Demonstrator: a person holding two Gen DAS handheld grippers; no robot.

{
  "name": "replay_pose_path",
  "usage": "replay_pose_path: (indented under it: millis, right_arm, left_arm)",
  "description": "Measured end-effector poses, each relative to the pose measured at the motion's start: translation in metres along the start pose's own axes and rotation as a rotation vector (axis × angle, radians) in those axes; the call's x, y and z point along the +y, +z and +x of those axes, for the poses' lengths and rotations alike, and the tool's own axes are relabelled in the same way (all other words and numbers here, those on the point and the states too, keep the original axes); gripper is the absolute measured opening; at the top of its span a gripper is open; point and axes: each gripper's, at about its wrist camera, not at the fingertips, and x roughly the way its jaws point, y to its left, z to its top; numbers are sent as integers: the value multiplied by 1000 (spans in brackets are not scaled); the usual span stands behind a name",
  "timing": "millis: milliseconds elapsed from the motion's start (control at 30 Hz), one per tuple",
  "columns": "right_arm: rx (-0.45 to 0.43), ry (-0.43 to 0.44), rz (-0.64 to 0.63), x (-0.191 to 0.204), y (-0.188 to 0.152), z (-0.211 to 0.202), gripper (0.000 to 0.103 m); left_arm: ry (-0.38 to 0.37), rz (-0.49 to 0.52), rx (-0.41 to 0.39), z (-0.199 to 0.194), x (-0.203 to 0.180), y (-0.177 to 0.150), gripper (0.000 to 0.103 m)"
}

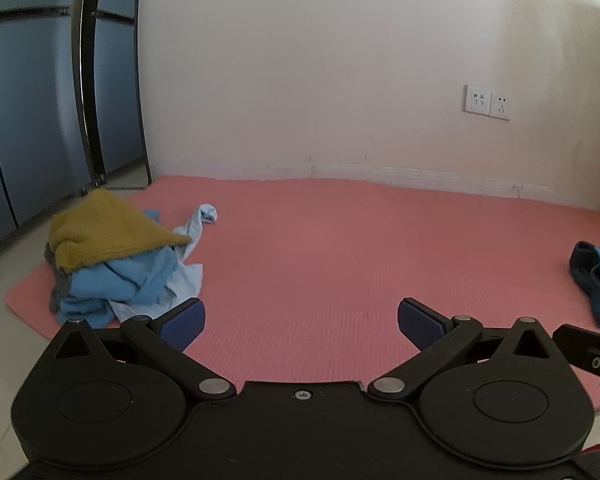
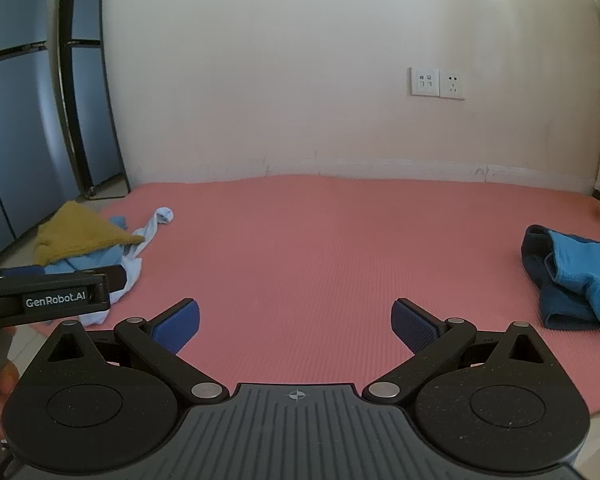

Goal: Fold clothes
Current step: 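Move the left gripper toward the mustard knit vest on the clothes pile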

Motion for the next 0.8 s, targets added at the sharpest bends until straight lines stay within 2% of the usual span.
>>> replay_pose_path:
  millis: [233, 300, 433, 567, 633, 767, 800]
  right_arm:
    - [-10, 0, 16, -8, -3, -8, 103]
    - [33, 0, 21, -7, 1, 8, 103]
    - [42, 1, 19, -12, 5, 19, 103]
    - [47, -9, 7, -7, 8, 31, 103]
    - [49, -14, 0, -5, 9, 36, 103]
    - [52, -26, -5, -11, 9, 51, 103]
    - [56, -31, -6, -14, 10, 56, 103]
  left_arm:
    - [29, 44, -24, 14, -7, -9, 102]
    - [19, 59, -38, 13, -10, -18, 102]
    - [17, 110, -14, 40, -8, -21, 102]
    - [25, 122, -37, 48, -4, -23, 102]
    - [14, 87, -35, 63, 7, -21, 102]
    - [42, 26, -29, 100, 39, -13, 102]
    - [69, 15, -29, 110, 49, -8, 102]
